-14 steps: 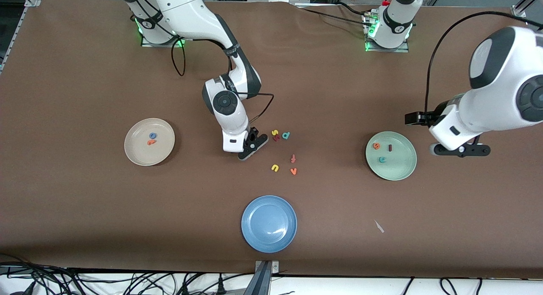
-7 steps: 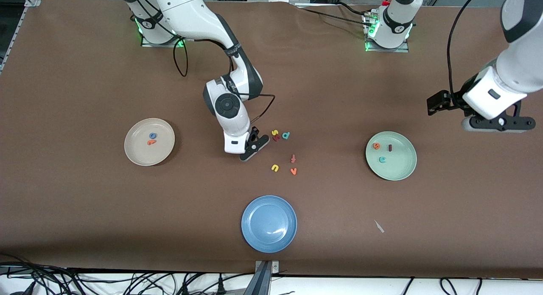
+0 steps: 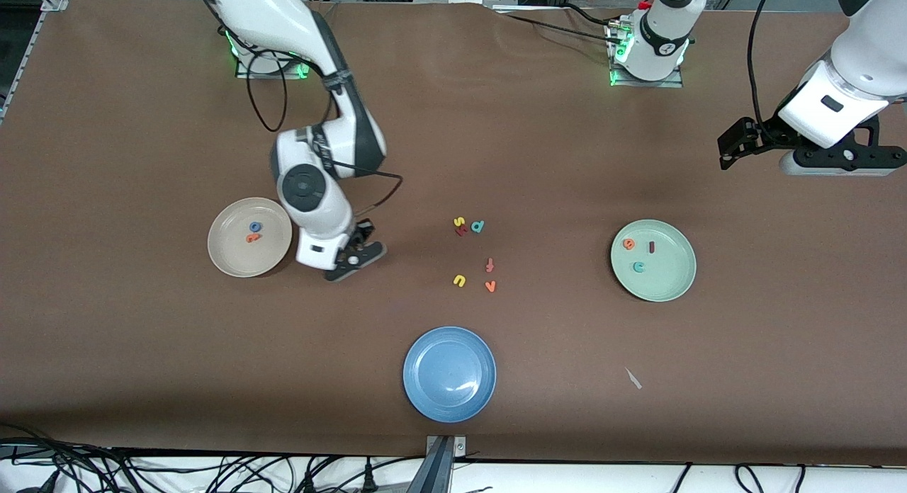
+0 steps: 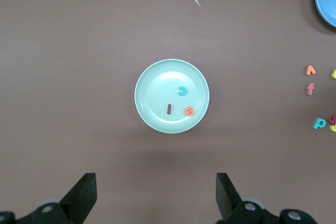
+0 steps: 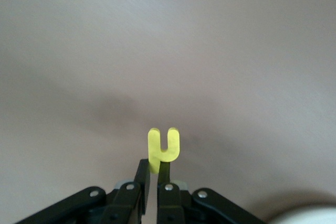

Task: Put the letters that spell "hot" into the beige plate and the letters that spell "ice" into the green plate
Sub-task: 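Place the yellow h on the beige plate with the right gripper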

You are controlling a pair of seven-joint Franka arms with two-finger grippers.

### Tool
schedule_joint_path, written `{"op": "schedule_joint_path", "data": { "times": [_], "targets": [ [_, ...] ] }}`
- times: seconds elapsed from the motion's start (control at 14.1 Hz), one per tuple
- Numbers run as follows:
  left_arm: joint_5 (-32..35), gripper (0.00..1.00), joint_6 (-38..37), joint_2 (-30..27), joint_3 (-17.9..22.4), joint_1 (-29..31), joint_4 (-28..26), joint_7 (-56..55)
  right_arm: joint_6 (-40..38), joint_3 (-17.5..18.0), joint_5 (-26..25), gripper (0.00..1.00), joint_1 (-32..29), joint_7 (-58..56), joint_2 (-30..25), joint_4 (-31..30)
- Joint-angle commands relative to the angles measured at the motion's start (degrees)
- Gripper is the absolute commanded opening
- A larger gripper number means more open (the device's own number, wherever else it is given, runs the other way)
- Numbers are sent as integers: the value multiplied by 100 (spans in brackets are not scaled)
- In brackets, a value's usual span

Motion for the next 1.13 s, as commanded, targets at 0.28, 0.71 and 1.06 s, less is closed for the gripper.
{"op": "schedule_joint_path", "data": {
  "times": [0.28,0.71,1.06],
  "targets": [
    [-94,100,-518,47,347,-105,448,102,906,-1246,15,0,40,-1601,-1400,-2406],
    [-67,100,-1108,214,190,-325,976,58,997,-1397,401,100,-153,-1524,-1304,-2471],
    [-75,100,-1213,241,215,-290,1109,75,-1163,-1388,402,100,-390,125,-936,-908]
  ]
}}
